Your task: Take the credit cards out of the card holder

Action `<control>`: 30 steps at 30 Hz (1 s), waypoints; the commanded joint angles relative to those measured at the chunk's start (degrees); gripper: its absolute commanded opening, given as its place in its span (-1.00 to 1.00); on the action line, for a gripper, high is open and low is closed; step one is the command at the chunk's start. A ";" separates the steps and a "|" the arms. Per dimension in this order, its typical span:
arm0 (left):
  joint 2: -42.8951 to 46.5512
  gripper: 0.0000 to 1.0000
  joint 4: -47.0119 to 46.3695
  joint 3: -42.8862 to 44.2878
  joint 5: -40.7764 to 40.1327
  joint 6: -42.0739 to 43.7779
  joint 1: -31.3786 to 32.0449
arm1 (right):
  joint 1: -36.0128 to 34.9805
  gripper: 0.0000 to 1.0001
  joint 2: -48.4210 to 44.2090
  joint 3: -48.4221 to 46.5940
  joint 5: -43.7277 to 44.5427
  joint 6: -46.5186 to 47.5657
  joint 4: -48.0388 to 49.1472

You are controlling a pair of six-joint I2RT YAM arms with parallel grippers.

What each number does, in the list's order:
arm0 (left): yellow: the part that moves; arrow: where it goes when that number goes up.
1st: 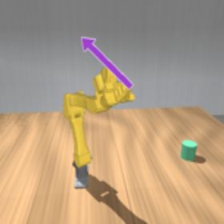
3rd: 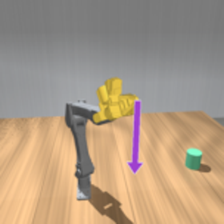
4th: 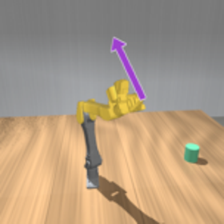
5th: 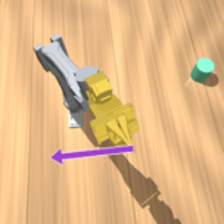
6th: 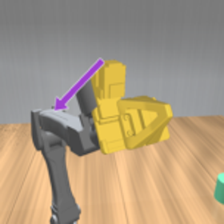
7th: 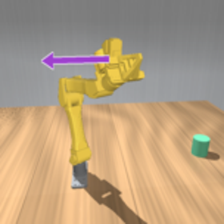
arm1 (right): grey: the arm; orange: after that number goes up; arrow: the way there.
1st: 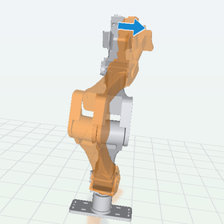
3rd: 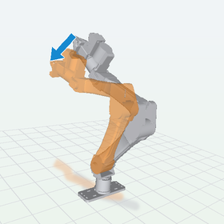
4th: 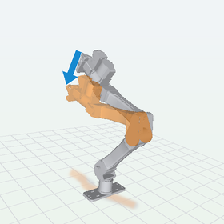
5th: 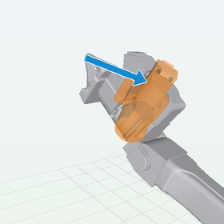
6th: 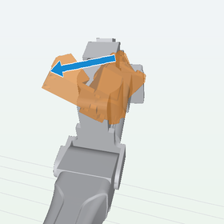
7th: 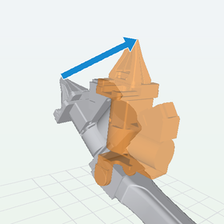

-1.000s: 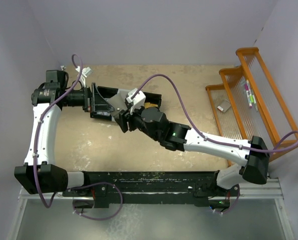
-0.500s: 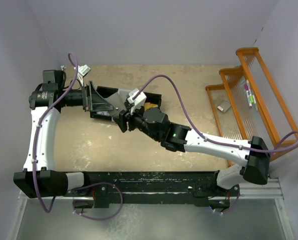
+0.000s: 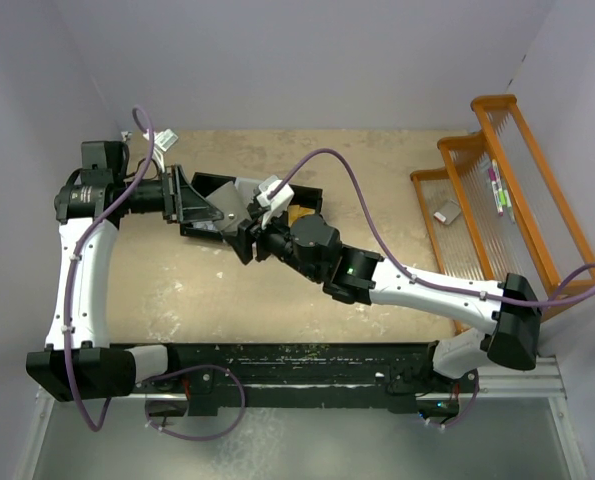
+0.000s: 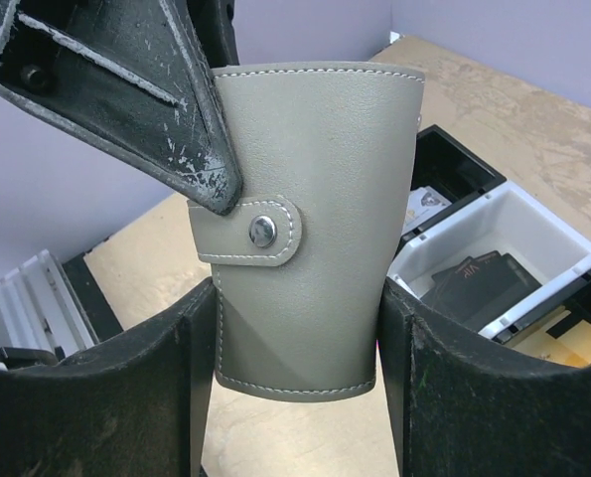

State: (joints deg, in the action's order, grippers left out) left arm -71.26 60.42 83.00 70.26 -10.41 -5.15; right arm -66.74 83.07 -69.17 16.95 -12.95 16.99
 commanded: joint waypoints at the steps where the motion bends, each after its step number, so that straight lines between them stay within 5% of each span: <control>1: 0.67 -0.52 -1.00 0.90 -2.57 0.55 0.04 | -0.39 0.25 -2.16 -0.92 -1.07 1.21 4.11; 7: -0.19 -0.98 2.42 2.41 -4.72 4.68 0.03 | 2.35 0.70 -4.04 0.72 -11.26 -4.92 0.78; 12: -1.27 -1.00 9.12 5.44 -2.02 12.89 0.05 | 17.00 0.94 -6.52 6.28 -42.96 -17.57 7.17; 19: -1.80 -0.94 18.90 9.41 2.27 25.47 0.05 | 22.51 0.96 -1.79 3.30 -65.24 -27.49 16.26; 24: -1.34 -0.93 20.72 9.64 2.66 28.48 0.05 | 22.62 0.93 3.48 0.82 -69.74 -36.52 26.62; 30: -1.79 -0.81 26.84 11.33 5.39 35.20 0.05 | 22.61 0.62 7.88 -0.22 -72.61 -49.12 40.74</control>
State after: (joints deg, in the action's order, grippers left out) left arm -73.49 82.50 90.78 70.50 17.61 -5.17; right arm -44.27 90.06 -66.32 -50.17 -50.98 42.63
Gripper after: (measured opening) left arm 0.096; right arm 0.864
